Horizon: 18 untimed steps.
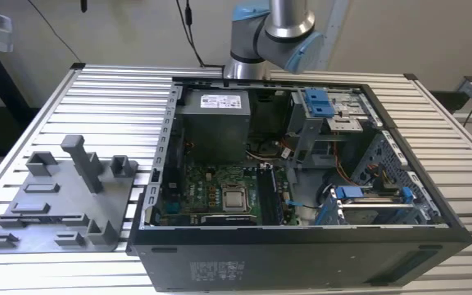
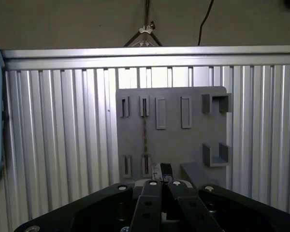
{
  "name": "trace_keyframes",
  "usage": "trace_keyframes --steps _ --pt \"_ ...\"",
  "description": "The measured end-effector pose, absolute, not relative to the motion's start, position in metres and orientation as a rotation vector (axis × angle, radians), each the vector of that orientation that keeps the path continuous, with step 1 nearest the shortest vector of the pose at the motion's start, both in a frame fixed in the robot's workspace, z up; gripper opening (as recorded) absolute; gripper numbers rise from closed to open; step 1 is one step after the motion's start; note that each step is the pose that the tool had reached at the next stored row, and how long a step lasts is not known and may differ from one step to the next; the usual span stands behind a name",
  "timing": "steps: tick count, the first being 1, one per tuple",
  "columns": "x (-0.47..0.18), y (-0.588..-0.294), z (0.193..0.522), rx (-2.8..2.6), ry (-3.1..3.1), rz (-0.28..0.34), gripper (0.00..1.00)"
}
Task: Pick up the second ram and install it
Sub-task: 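Pick up the second ram and move it above second insertion slot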
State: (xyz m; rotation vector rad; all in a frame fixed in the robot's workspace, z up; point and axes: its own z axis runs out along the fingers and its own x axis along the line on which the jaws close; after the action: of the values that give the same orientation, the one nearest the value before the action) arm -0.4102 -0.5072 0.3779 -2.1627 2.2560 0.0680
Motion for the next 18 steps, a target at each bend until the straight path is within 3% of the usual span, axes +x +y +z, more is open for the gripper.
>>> trace_keyframes --steps 9,11,12,13,17,18 --pt "-0.4102 -0.5072 0.3778 -2.171 2.248 0.068 0.12" --pt "-0.4102 -0.5071 0.3778 -2.173 2.246 0.068 0.24" --pt "-0.4103 -0.5072 0.3778 -2.174 2.245 0.068 0.24" --pt "-0.4103 -0.5072 0.3778 -2.175 2.244 0.068 0.36" --pt "-0.4103 -0.5072 0.3778 -2.179 2.241 0.068 0.42" --pt "-0.4103 -0.5072 0.3778 -2.179 2.24 0.068 0.48"
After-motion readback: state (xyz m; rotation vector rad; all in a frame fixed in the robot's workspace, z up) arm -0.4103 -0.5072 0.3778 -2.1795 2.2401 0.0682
